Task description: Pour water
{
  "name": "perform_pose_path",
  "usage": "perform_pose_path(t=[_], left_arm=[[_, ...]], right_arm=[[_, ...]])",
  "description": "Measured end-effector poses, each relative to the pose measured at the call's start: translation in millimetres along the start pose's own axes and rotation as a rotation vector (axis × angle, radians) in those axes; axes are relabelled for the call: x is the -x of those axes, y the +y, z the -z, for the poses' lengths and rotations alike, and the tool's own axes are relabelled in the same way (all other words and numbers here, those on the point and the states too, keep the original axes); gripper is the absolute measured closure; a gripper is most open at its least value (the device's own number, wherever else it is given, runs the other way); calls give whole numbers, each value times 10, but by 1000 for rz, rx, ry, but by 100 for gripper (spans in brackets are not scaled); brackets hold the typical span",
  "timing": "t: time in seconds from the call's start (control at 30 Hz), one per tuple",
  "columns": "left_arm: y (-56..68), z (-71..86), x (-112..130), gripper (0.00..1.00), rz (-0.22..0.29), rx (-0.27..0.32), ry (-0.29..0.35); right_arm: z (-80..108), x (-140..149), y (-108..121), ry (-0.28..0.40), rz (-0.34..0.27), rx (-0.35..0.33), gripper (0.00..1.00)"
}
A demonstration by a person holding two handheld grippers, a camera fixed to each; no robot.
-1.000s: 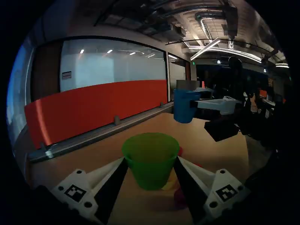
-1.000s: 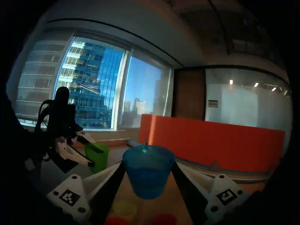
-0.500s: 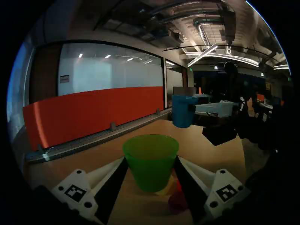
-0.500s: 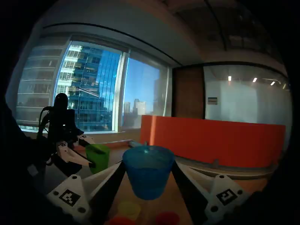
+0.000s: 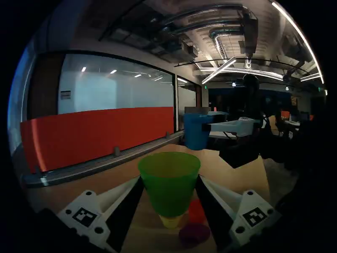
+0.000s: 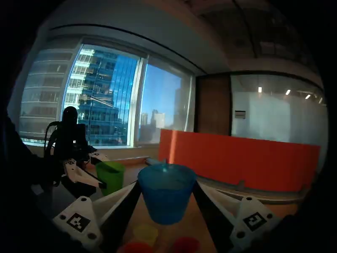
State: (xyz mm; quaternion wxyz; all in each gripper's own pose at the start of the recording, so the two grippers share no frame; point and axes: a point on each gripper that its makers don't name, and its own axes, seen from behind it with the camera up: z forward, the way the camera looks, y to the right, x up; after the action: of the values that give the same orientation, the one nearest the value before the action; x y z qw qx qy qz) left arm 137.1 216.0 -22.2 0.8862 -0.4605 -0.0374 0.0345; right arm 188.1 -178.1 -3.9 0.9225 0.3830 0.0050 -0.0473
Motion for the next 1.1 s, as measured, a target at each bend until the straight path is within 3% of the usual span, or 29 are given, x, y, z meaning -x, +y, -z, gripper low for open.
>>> perform_pose_path(t=[0.7,1.1], left_arm=[[237,-76,36,17,-5,46,27],[379,-89,64,17,-12,72,33]], right_arm=[[69,-78,-52,-13,69,-16,10],[78,-193,-51,-3,137,-23,10]])
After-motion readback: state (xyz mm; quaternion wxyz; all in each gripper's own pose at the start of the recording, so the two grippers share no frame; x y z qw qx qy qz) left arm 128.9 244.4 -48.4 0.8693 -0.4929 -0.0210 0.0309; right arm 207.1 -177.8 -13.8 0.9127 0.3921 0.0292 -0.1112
